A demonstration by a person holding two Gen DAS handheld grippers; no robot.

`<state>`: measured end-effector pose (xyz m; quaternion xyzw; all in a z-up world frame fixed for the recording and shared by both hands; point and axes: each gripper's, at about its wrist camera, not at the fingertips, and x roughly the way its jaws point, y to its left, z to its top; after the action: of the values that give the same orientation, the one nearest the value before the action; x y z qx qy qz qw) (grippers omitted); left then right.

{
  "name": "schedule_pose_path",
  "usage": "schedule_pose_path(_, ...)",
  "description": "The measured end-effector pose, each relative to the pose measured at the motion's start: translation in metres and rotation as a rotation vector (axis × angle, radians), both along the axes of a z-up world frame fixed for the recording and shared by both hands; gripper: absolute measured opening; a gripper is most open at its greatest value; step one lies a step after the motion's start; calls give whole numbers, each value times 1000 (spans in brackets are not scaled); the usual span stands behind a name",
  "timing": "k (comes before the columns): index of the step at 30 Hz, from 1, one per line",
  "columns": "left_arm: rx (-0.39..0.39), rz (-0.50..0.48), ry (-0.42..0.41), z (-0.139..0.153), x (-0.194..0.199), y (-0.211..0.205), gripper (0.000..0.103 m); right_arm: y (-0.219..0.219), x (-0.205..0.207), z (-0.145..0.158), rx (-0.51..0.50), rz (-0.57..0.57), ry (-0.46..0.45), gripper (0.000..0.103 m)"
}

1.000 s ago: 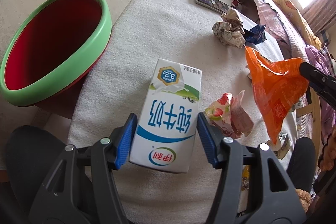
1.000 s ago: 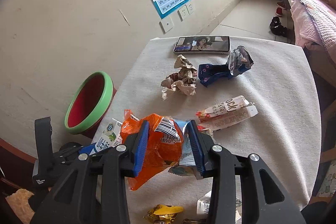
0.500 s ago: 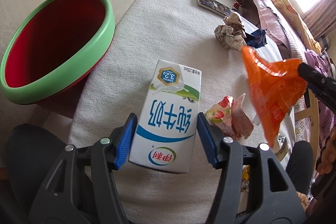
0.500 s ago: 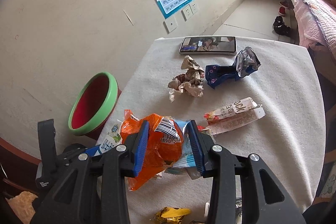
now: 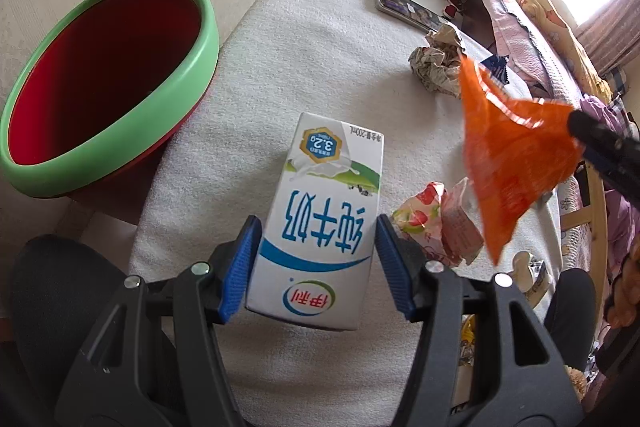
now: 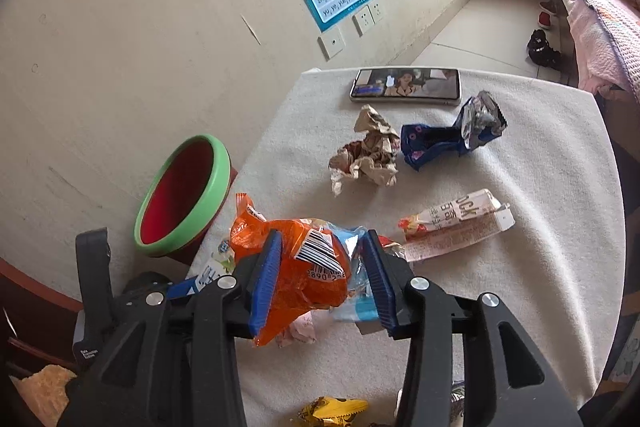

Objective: Collect trash
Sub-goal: 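Hold the milk carton with the left tool while the right tool grasps the orange bag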

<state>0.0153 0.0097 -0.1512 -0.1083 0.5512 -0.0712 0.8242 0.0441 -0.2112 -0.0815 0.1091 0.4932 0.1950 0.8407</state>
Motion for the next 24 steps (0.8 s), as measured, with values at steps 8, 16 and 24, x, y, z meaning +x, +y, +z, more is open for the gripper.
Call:
schedule_pose_path(8,5,-5,9,-2,1,-2,56,1,-7,-18,-45,52,49,60)
schedule_pose_path(16,6,-3,13,-3,2,-3,56,11,13,-34,-58,34,64,66)
schedule_pose_path(24,3,-4,21,-6,3,-2,56,46,19,-46,-249,131,-13,70)
